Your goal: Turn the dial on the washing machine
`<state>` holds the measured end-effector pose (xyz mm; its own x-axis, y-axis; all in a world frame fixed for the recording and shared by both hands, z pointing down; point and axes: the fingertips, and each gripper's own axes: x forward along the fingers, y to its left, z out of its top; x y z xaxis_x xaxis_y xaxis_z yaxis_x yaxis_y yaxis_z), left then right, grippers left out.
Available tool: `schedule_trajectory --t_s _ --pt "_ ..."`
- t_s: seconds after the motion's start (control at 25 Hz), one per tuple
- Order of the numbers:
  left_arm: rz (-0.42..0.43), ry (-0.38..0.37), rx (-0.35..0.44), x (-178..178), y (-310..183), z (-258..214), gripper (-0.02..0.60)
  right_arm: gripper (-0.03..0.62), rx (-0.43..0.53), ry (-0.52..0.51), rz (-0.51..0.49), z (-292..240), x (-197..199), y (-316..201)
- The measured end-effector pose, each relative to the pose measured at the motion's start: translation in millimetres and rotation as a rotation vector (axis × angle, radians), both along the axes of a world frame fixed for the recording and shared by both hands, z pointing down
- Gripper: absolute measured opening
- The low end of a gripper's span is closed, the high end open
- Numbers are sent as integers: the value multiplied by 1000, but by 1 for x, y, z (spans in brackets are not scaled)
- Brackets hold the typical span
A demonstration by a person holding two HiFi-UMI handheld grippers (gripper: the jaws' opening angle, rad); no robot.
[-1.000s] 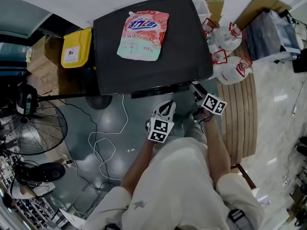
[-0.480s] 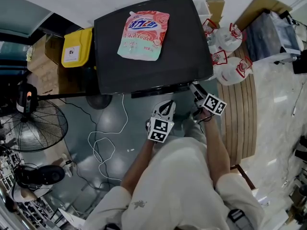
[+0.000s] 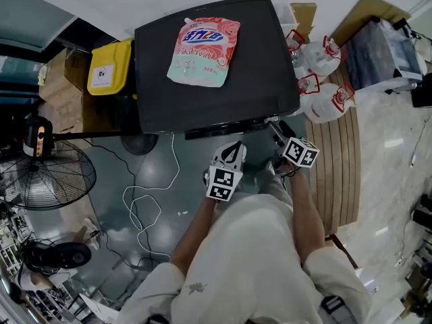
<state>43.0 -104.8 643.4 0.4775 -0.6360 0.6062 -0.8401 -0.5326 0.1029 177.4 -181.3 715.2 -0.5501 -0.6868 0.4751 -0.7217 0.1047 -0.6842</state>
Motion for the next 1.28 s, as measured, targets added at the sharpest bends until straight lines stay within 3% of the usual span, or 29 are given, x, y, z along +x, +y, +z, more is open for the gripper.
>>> schedule_trajectory --t_s 0.28,0.56,0.84,1.28 --pt "-48 27 41 -13 -10 -16 12 255 209 302 -146 -47 -5 11" --pt "-80 43 75 -24 -15 -31 14 221 354 452 -217 -89 -20 21" --pt "-101 51 103 -34 -22 -42 14 213 422 503 -241 -117 -33 26" --pt "-88 59 129 -44 -32 -53 14 207 430 522 -236 -128 -43 22"
